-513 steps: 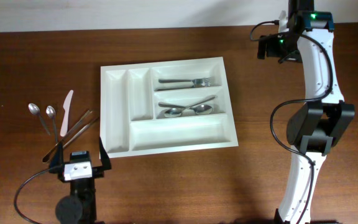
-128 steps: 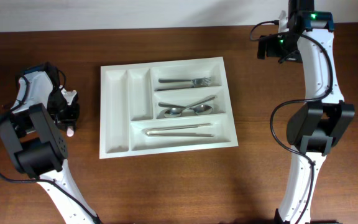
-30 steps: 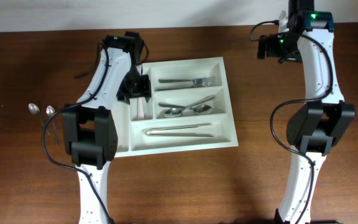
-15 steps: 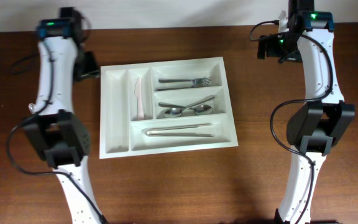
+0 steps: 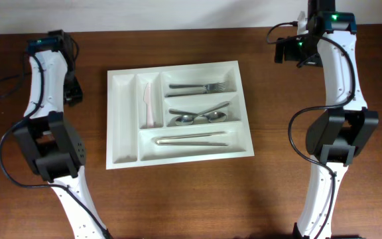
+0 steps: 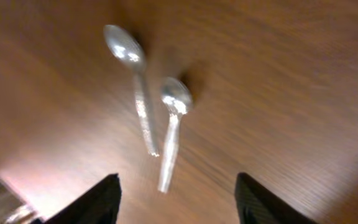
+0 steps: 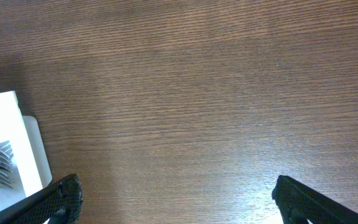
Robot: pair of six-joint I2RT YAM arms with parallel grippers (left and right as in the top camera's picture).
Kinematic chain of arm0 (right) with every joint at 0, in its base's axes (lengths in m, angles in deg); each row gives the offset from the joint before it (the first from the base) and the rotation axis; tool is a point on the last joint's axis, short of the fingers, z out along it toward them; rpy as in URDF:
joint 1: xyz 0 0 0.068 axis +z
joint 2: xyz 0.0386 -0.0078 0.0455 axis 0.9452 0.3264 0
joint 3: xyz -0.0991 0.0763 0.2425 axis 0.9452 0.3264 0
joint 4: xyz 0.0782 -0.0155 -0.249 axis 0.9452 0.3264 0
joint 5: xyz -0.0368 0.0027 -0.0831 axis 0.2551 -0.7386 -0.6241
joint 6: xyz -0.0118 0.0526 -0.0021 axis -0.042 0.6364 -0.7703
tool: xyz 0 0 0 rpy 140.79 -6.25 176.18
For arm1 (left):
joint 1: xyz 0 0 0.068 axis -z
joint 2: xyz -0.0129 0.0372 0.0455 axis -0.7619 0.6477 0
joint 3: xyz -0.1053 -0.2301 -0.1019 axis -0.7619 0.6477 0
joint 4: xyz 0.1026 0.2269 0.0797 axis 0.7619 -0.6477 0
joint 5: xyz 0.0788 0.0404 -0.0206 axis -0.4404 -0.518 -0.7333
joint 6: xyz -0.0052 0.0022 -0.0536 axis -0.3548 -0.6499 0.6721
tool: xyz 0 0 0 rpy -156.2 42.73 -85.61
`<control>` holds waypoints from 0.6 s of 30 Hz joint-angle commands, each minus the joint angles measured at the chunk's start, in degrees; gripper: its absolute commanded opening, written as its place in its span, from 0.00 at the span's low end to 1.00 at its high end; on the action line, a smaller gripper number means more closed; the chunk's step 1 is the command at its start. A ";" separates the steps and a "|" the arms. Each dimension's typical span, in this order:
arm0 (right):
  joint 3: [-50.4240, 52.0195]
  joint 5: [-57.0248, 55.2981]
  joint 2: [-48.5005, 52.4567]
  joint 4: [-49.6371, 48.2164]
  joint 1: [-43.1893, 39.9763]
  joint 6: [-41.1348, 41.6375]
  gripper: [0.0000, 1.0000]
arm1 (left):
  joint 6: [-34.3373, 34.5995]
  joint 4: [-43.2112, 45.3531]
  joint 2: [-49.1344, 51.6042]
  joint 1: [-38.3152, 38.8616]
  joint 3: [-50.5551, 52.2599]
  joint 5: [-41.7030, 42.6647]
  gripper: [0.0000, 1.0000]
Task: Pack container
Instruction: 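Move the left gripper over the metal spoons left of the tray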
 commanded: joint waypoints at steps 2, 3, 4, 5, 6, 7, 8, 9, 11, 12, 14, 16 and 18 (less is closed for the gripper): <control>0.04 0.28 -0.22 -0.13 -0.48 -0.35 0.99 | -0.90 3.17 0.04 -0.17 3.39 -10.23 0.63; 0.04 0.28 -0.22 -0.13 -0.46 -0.35 0.99 | -0.92 4.15 0.11 -0.17 4.17 -10.23 0.63; 0.04 0.28 -0.22 -0.13 -0.48 -0.35 0.99 | -0.92 4.94 0.15 -0.17 4.83 -10.23 0.63; 0.04 0.28 -0.22 -0.13 -0.48 -0.35 0.99 | -0.92 5.81 0.15 -0.17 5.53 -10.25 0.63; 0.04 0.28 -0.22 -0.13 -0.48 -0.35 0.99 | -0.92 6.64 0.15 -0.17 6.19 -10.27 0.63; 0.04 0.28 -0.22 -0.13 -0.48 -0.35 0.99 | -0.92 7.89 0.15 -0.17 7.08 -10.27 0.63; 0.04 0.28 -0.22 -0.13 -0.48 -0.35 0.99 | -0.92 9.07 0.15 -0.20 7.89 -10.27 0.63; 0.04 0.28 -0.22 -0.13 -0.46 -0.35 0.99 | -0.94 9.97 0.15 -0.17 8.55 -10.27 0.63; 0.04 0.28 -0.22 -0.13 -0.48 -0.35 0.99 | -0.96 12.07 0.17 -0.17 10.23 -10.27 0.63; 0.04 0.28 -0.22 -0.13 -0.48 -0.37 0.99 | -0.96 12.76 0.17 -0.17 10.93 -10.29 0.64; 0.04 0.28 -0.22 -0.13 -0.48 -0.35 0.99 | -0.94 14.03 0.20 -0.17 12.39 -10.27 0.64; 0.04 0.28 -0.22 -0.13 -0.48 -0.35 0.99 | -0.92 15.08 0.20 -0.17 13.68 -10.34 0.63; 0.04 0.28 -0.22 -0.13 -0.48 -0.35 0.99 | -0.92 16.41 0.22 -0.20 15.02 -11.34 0.63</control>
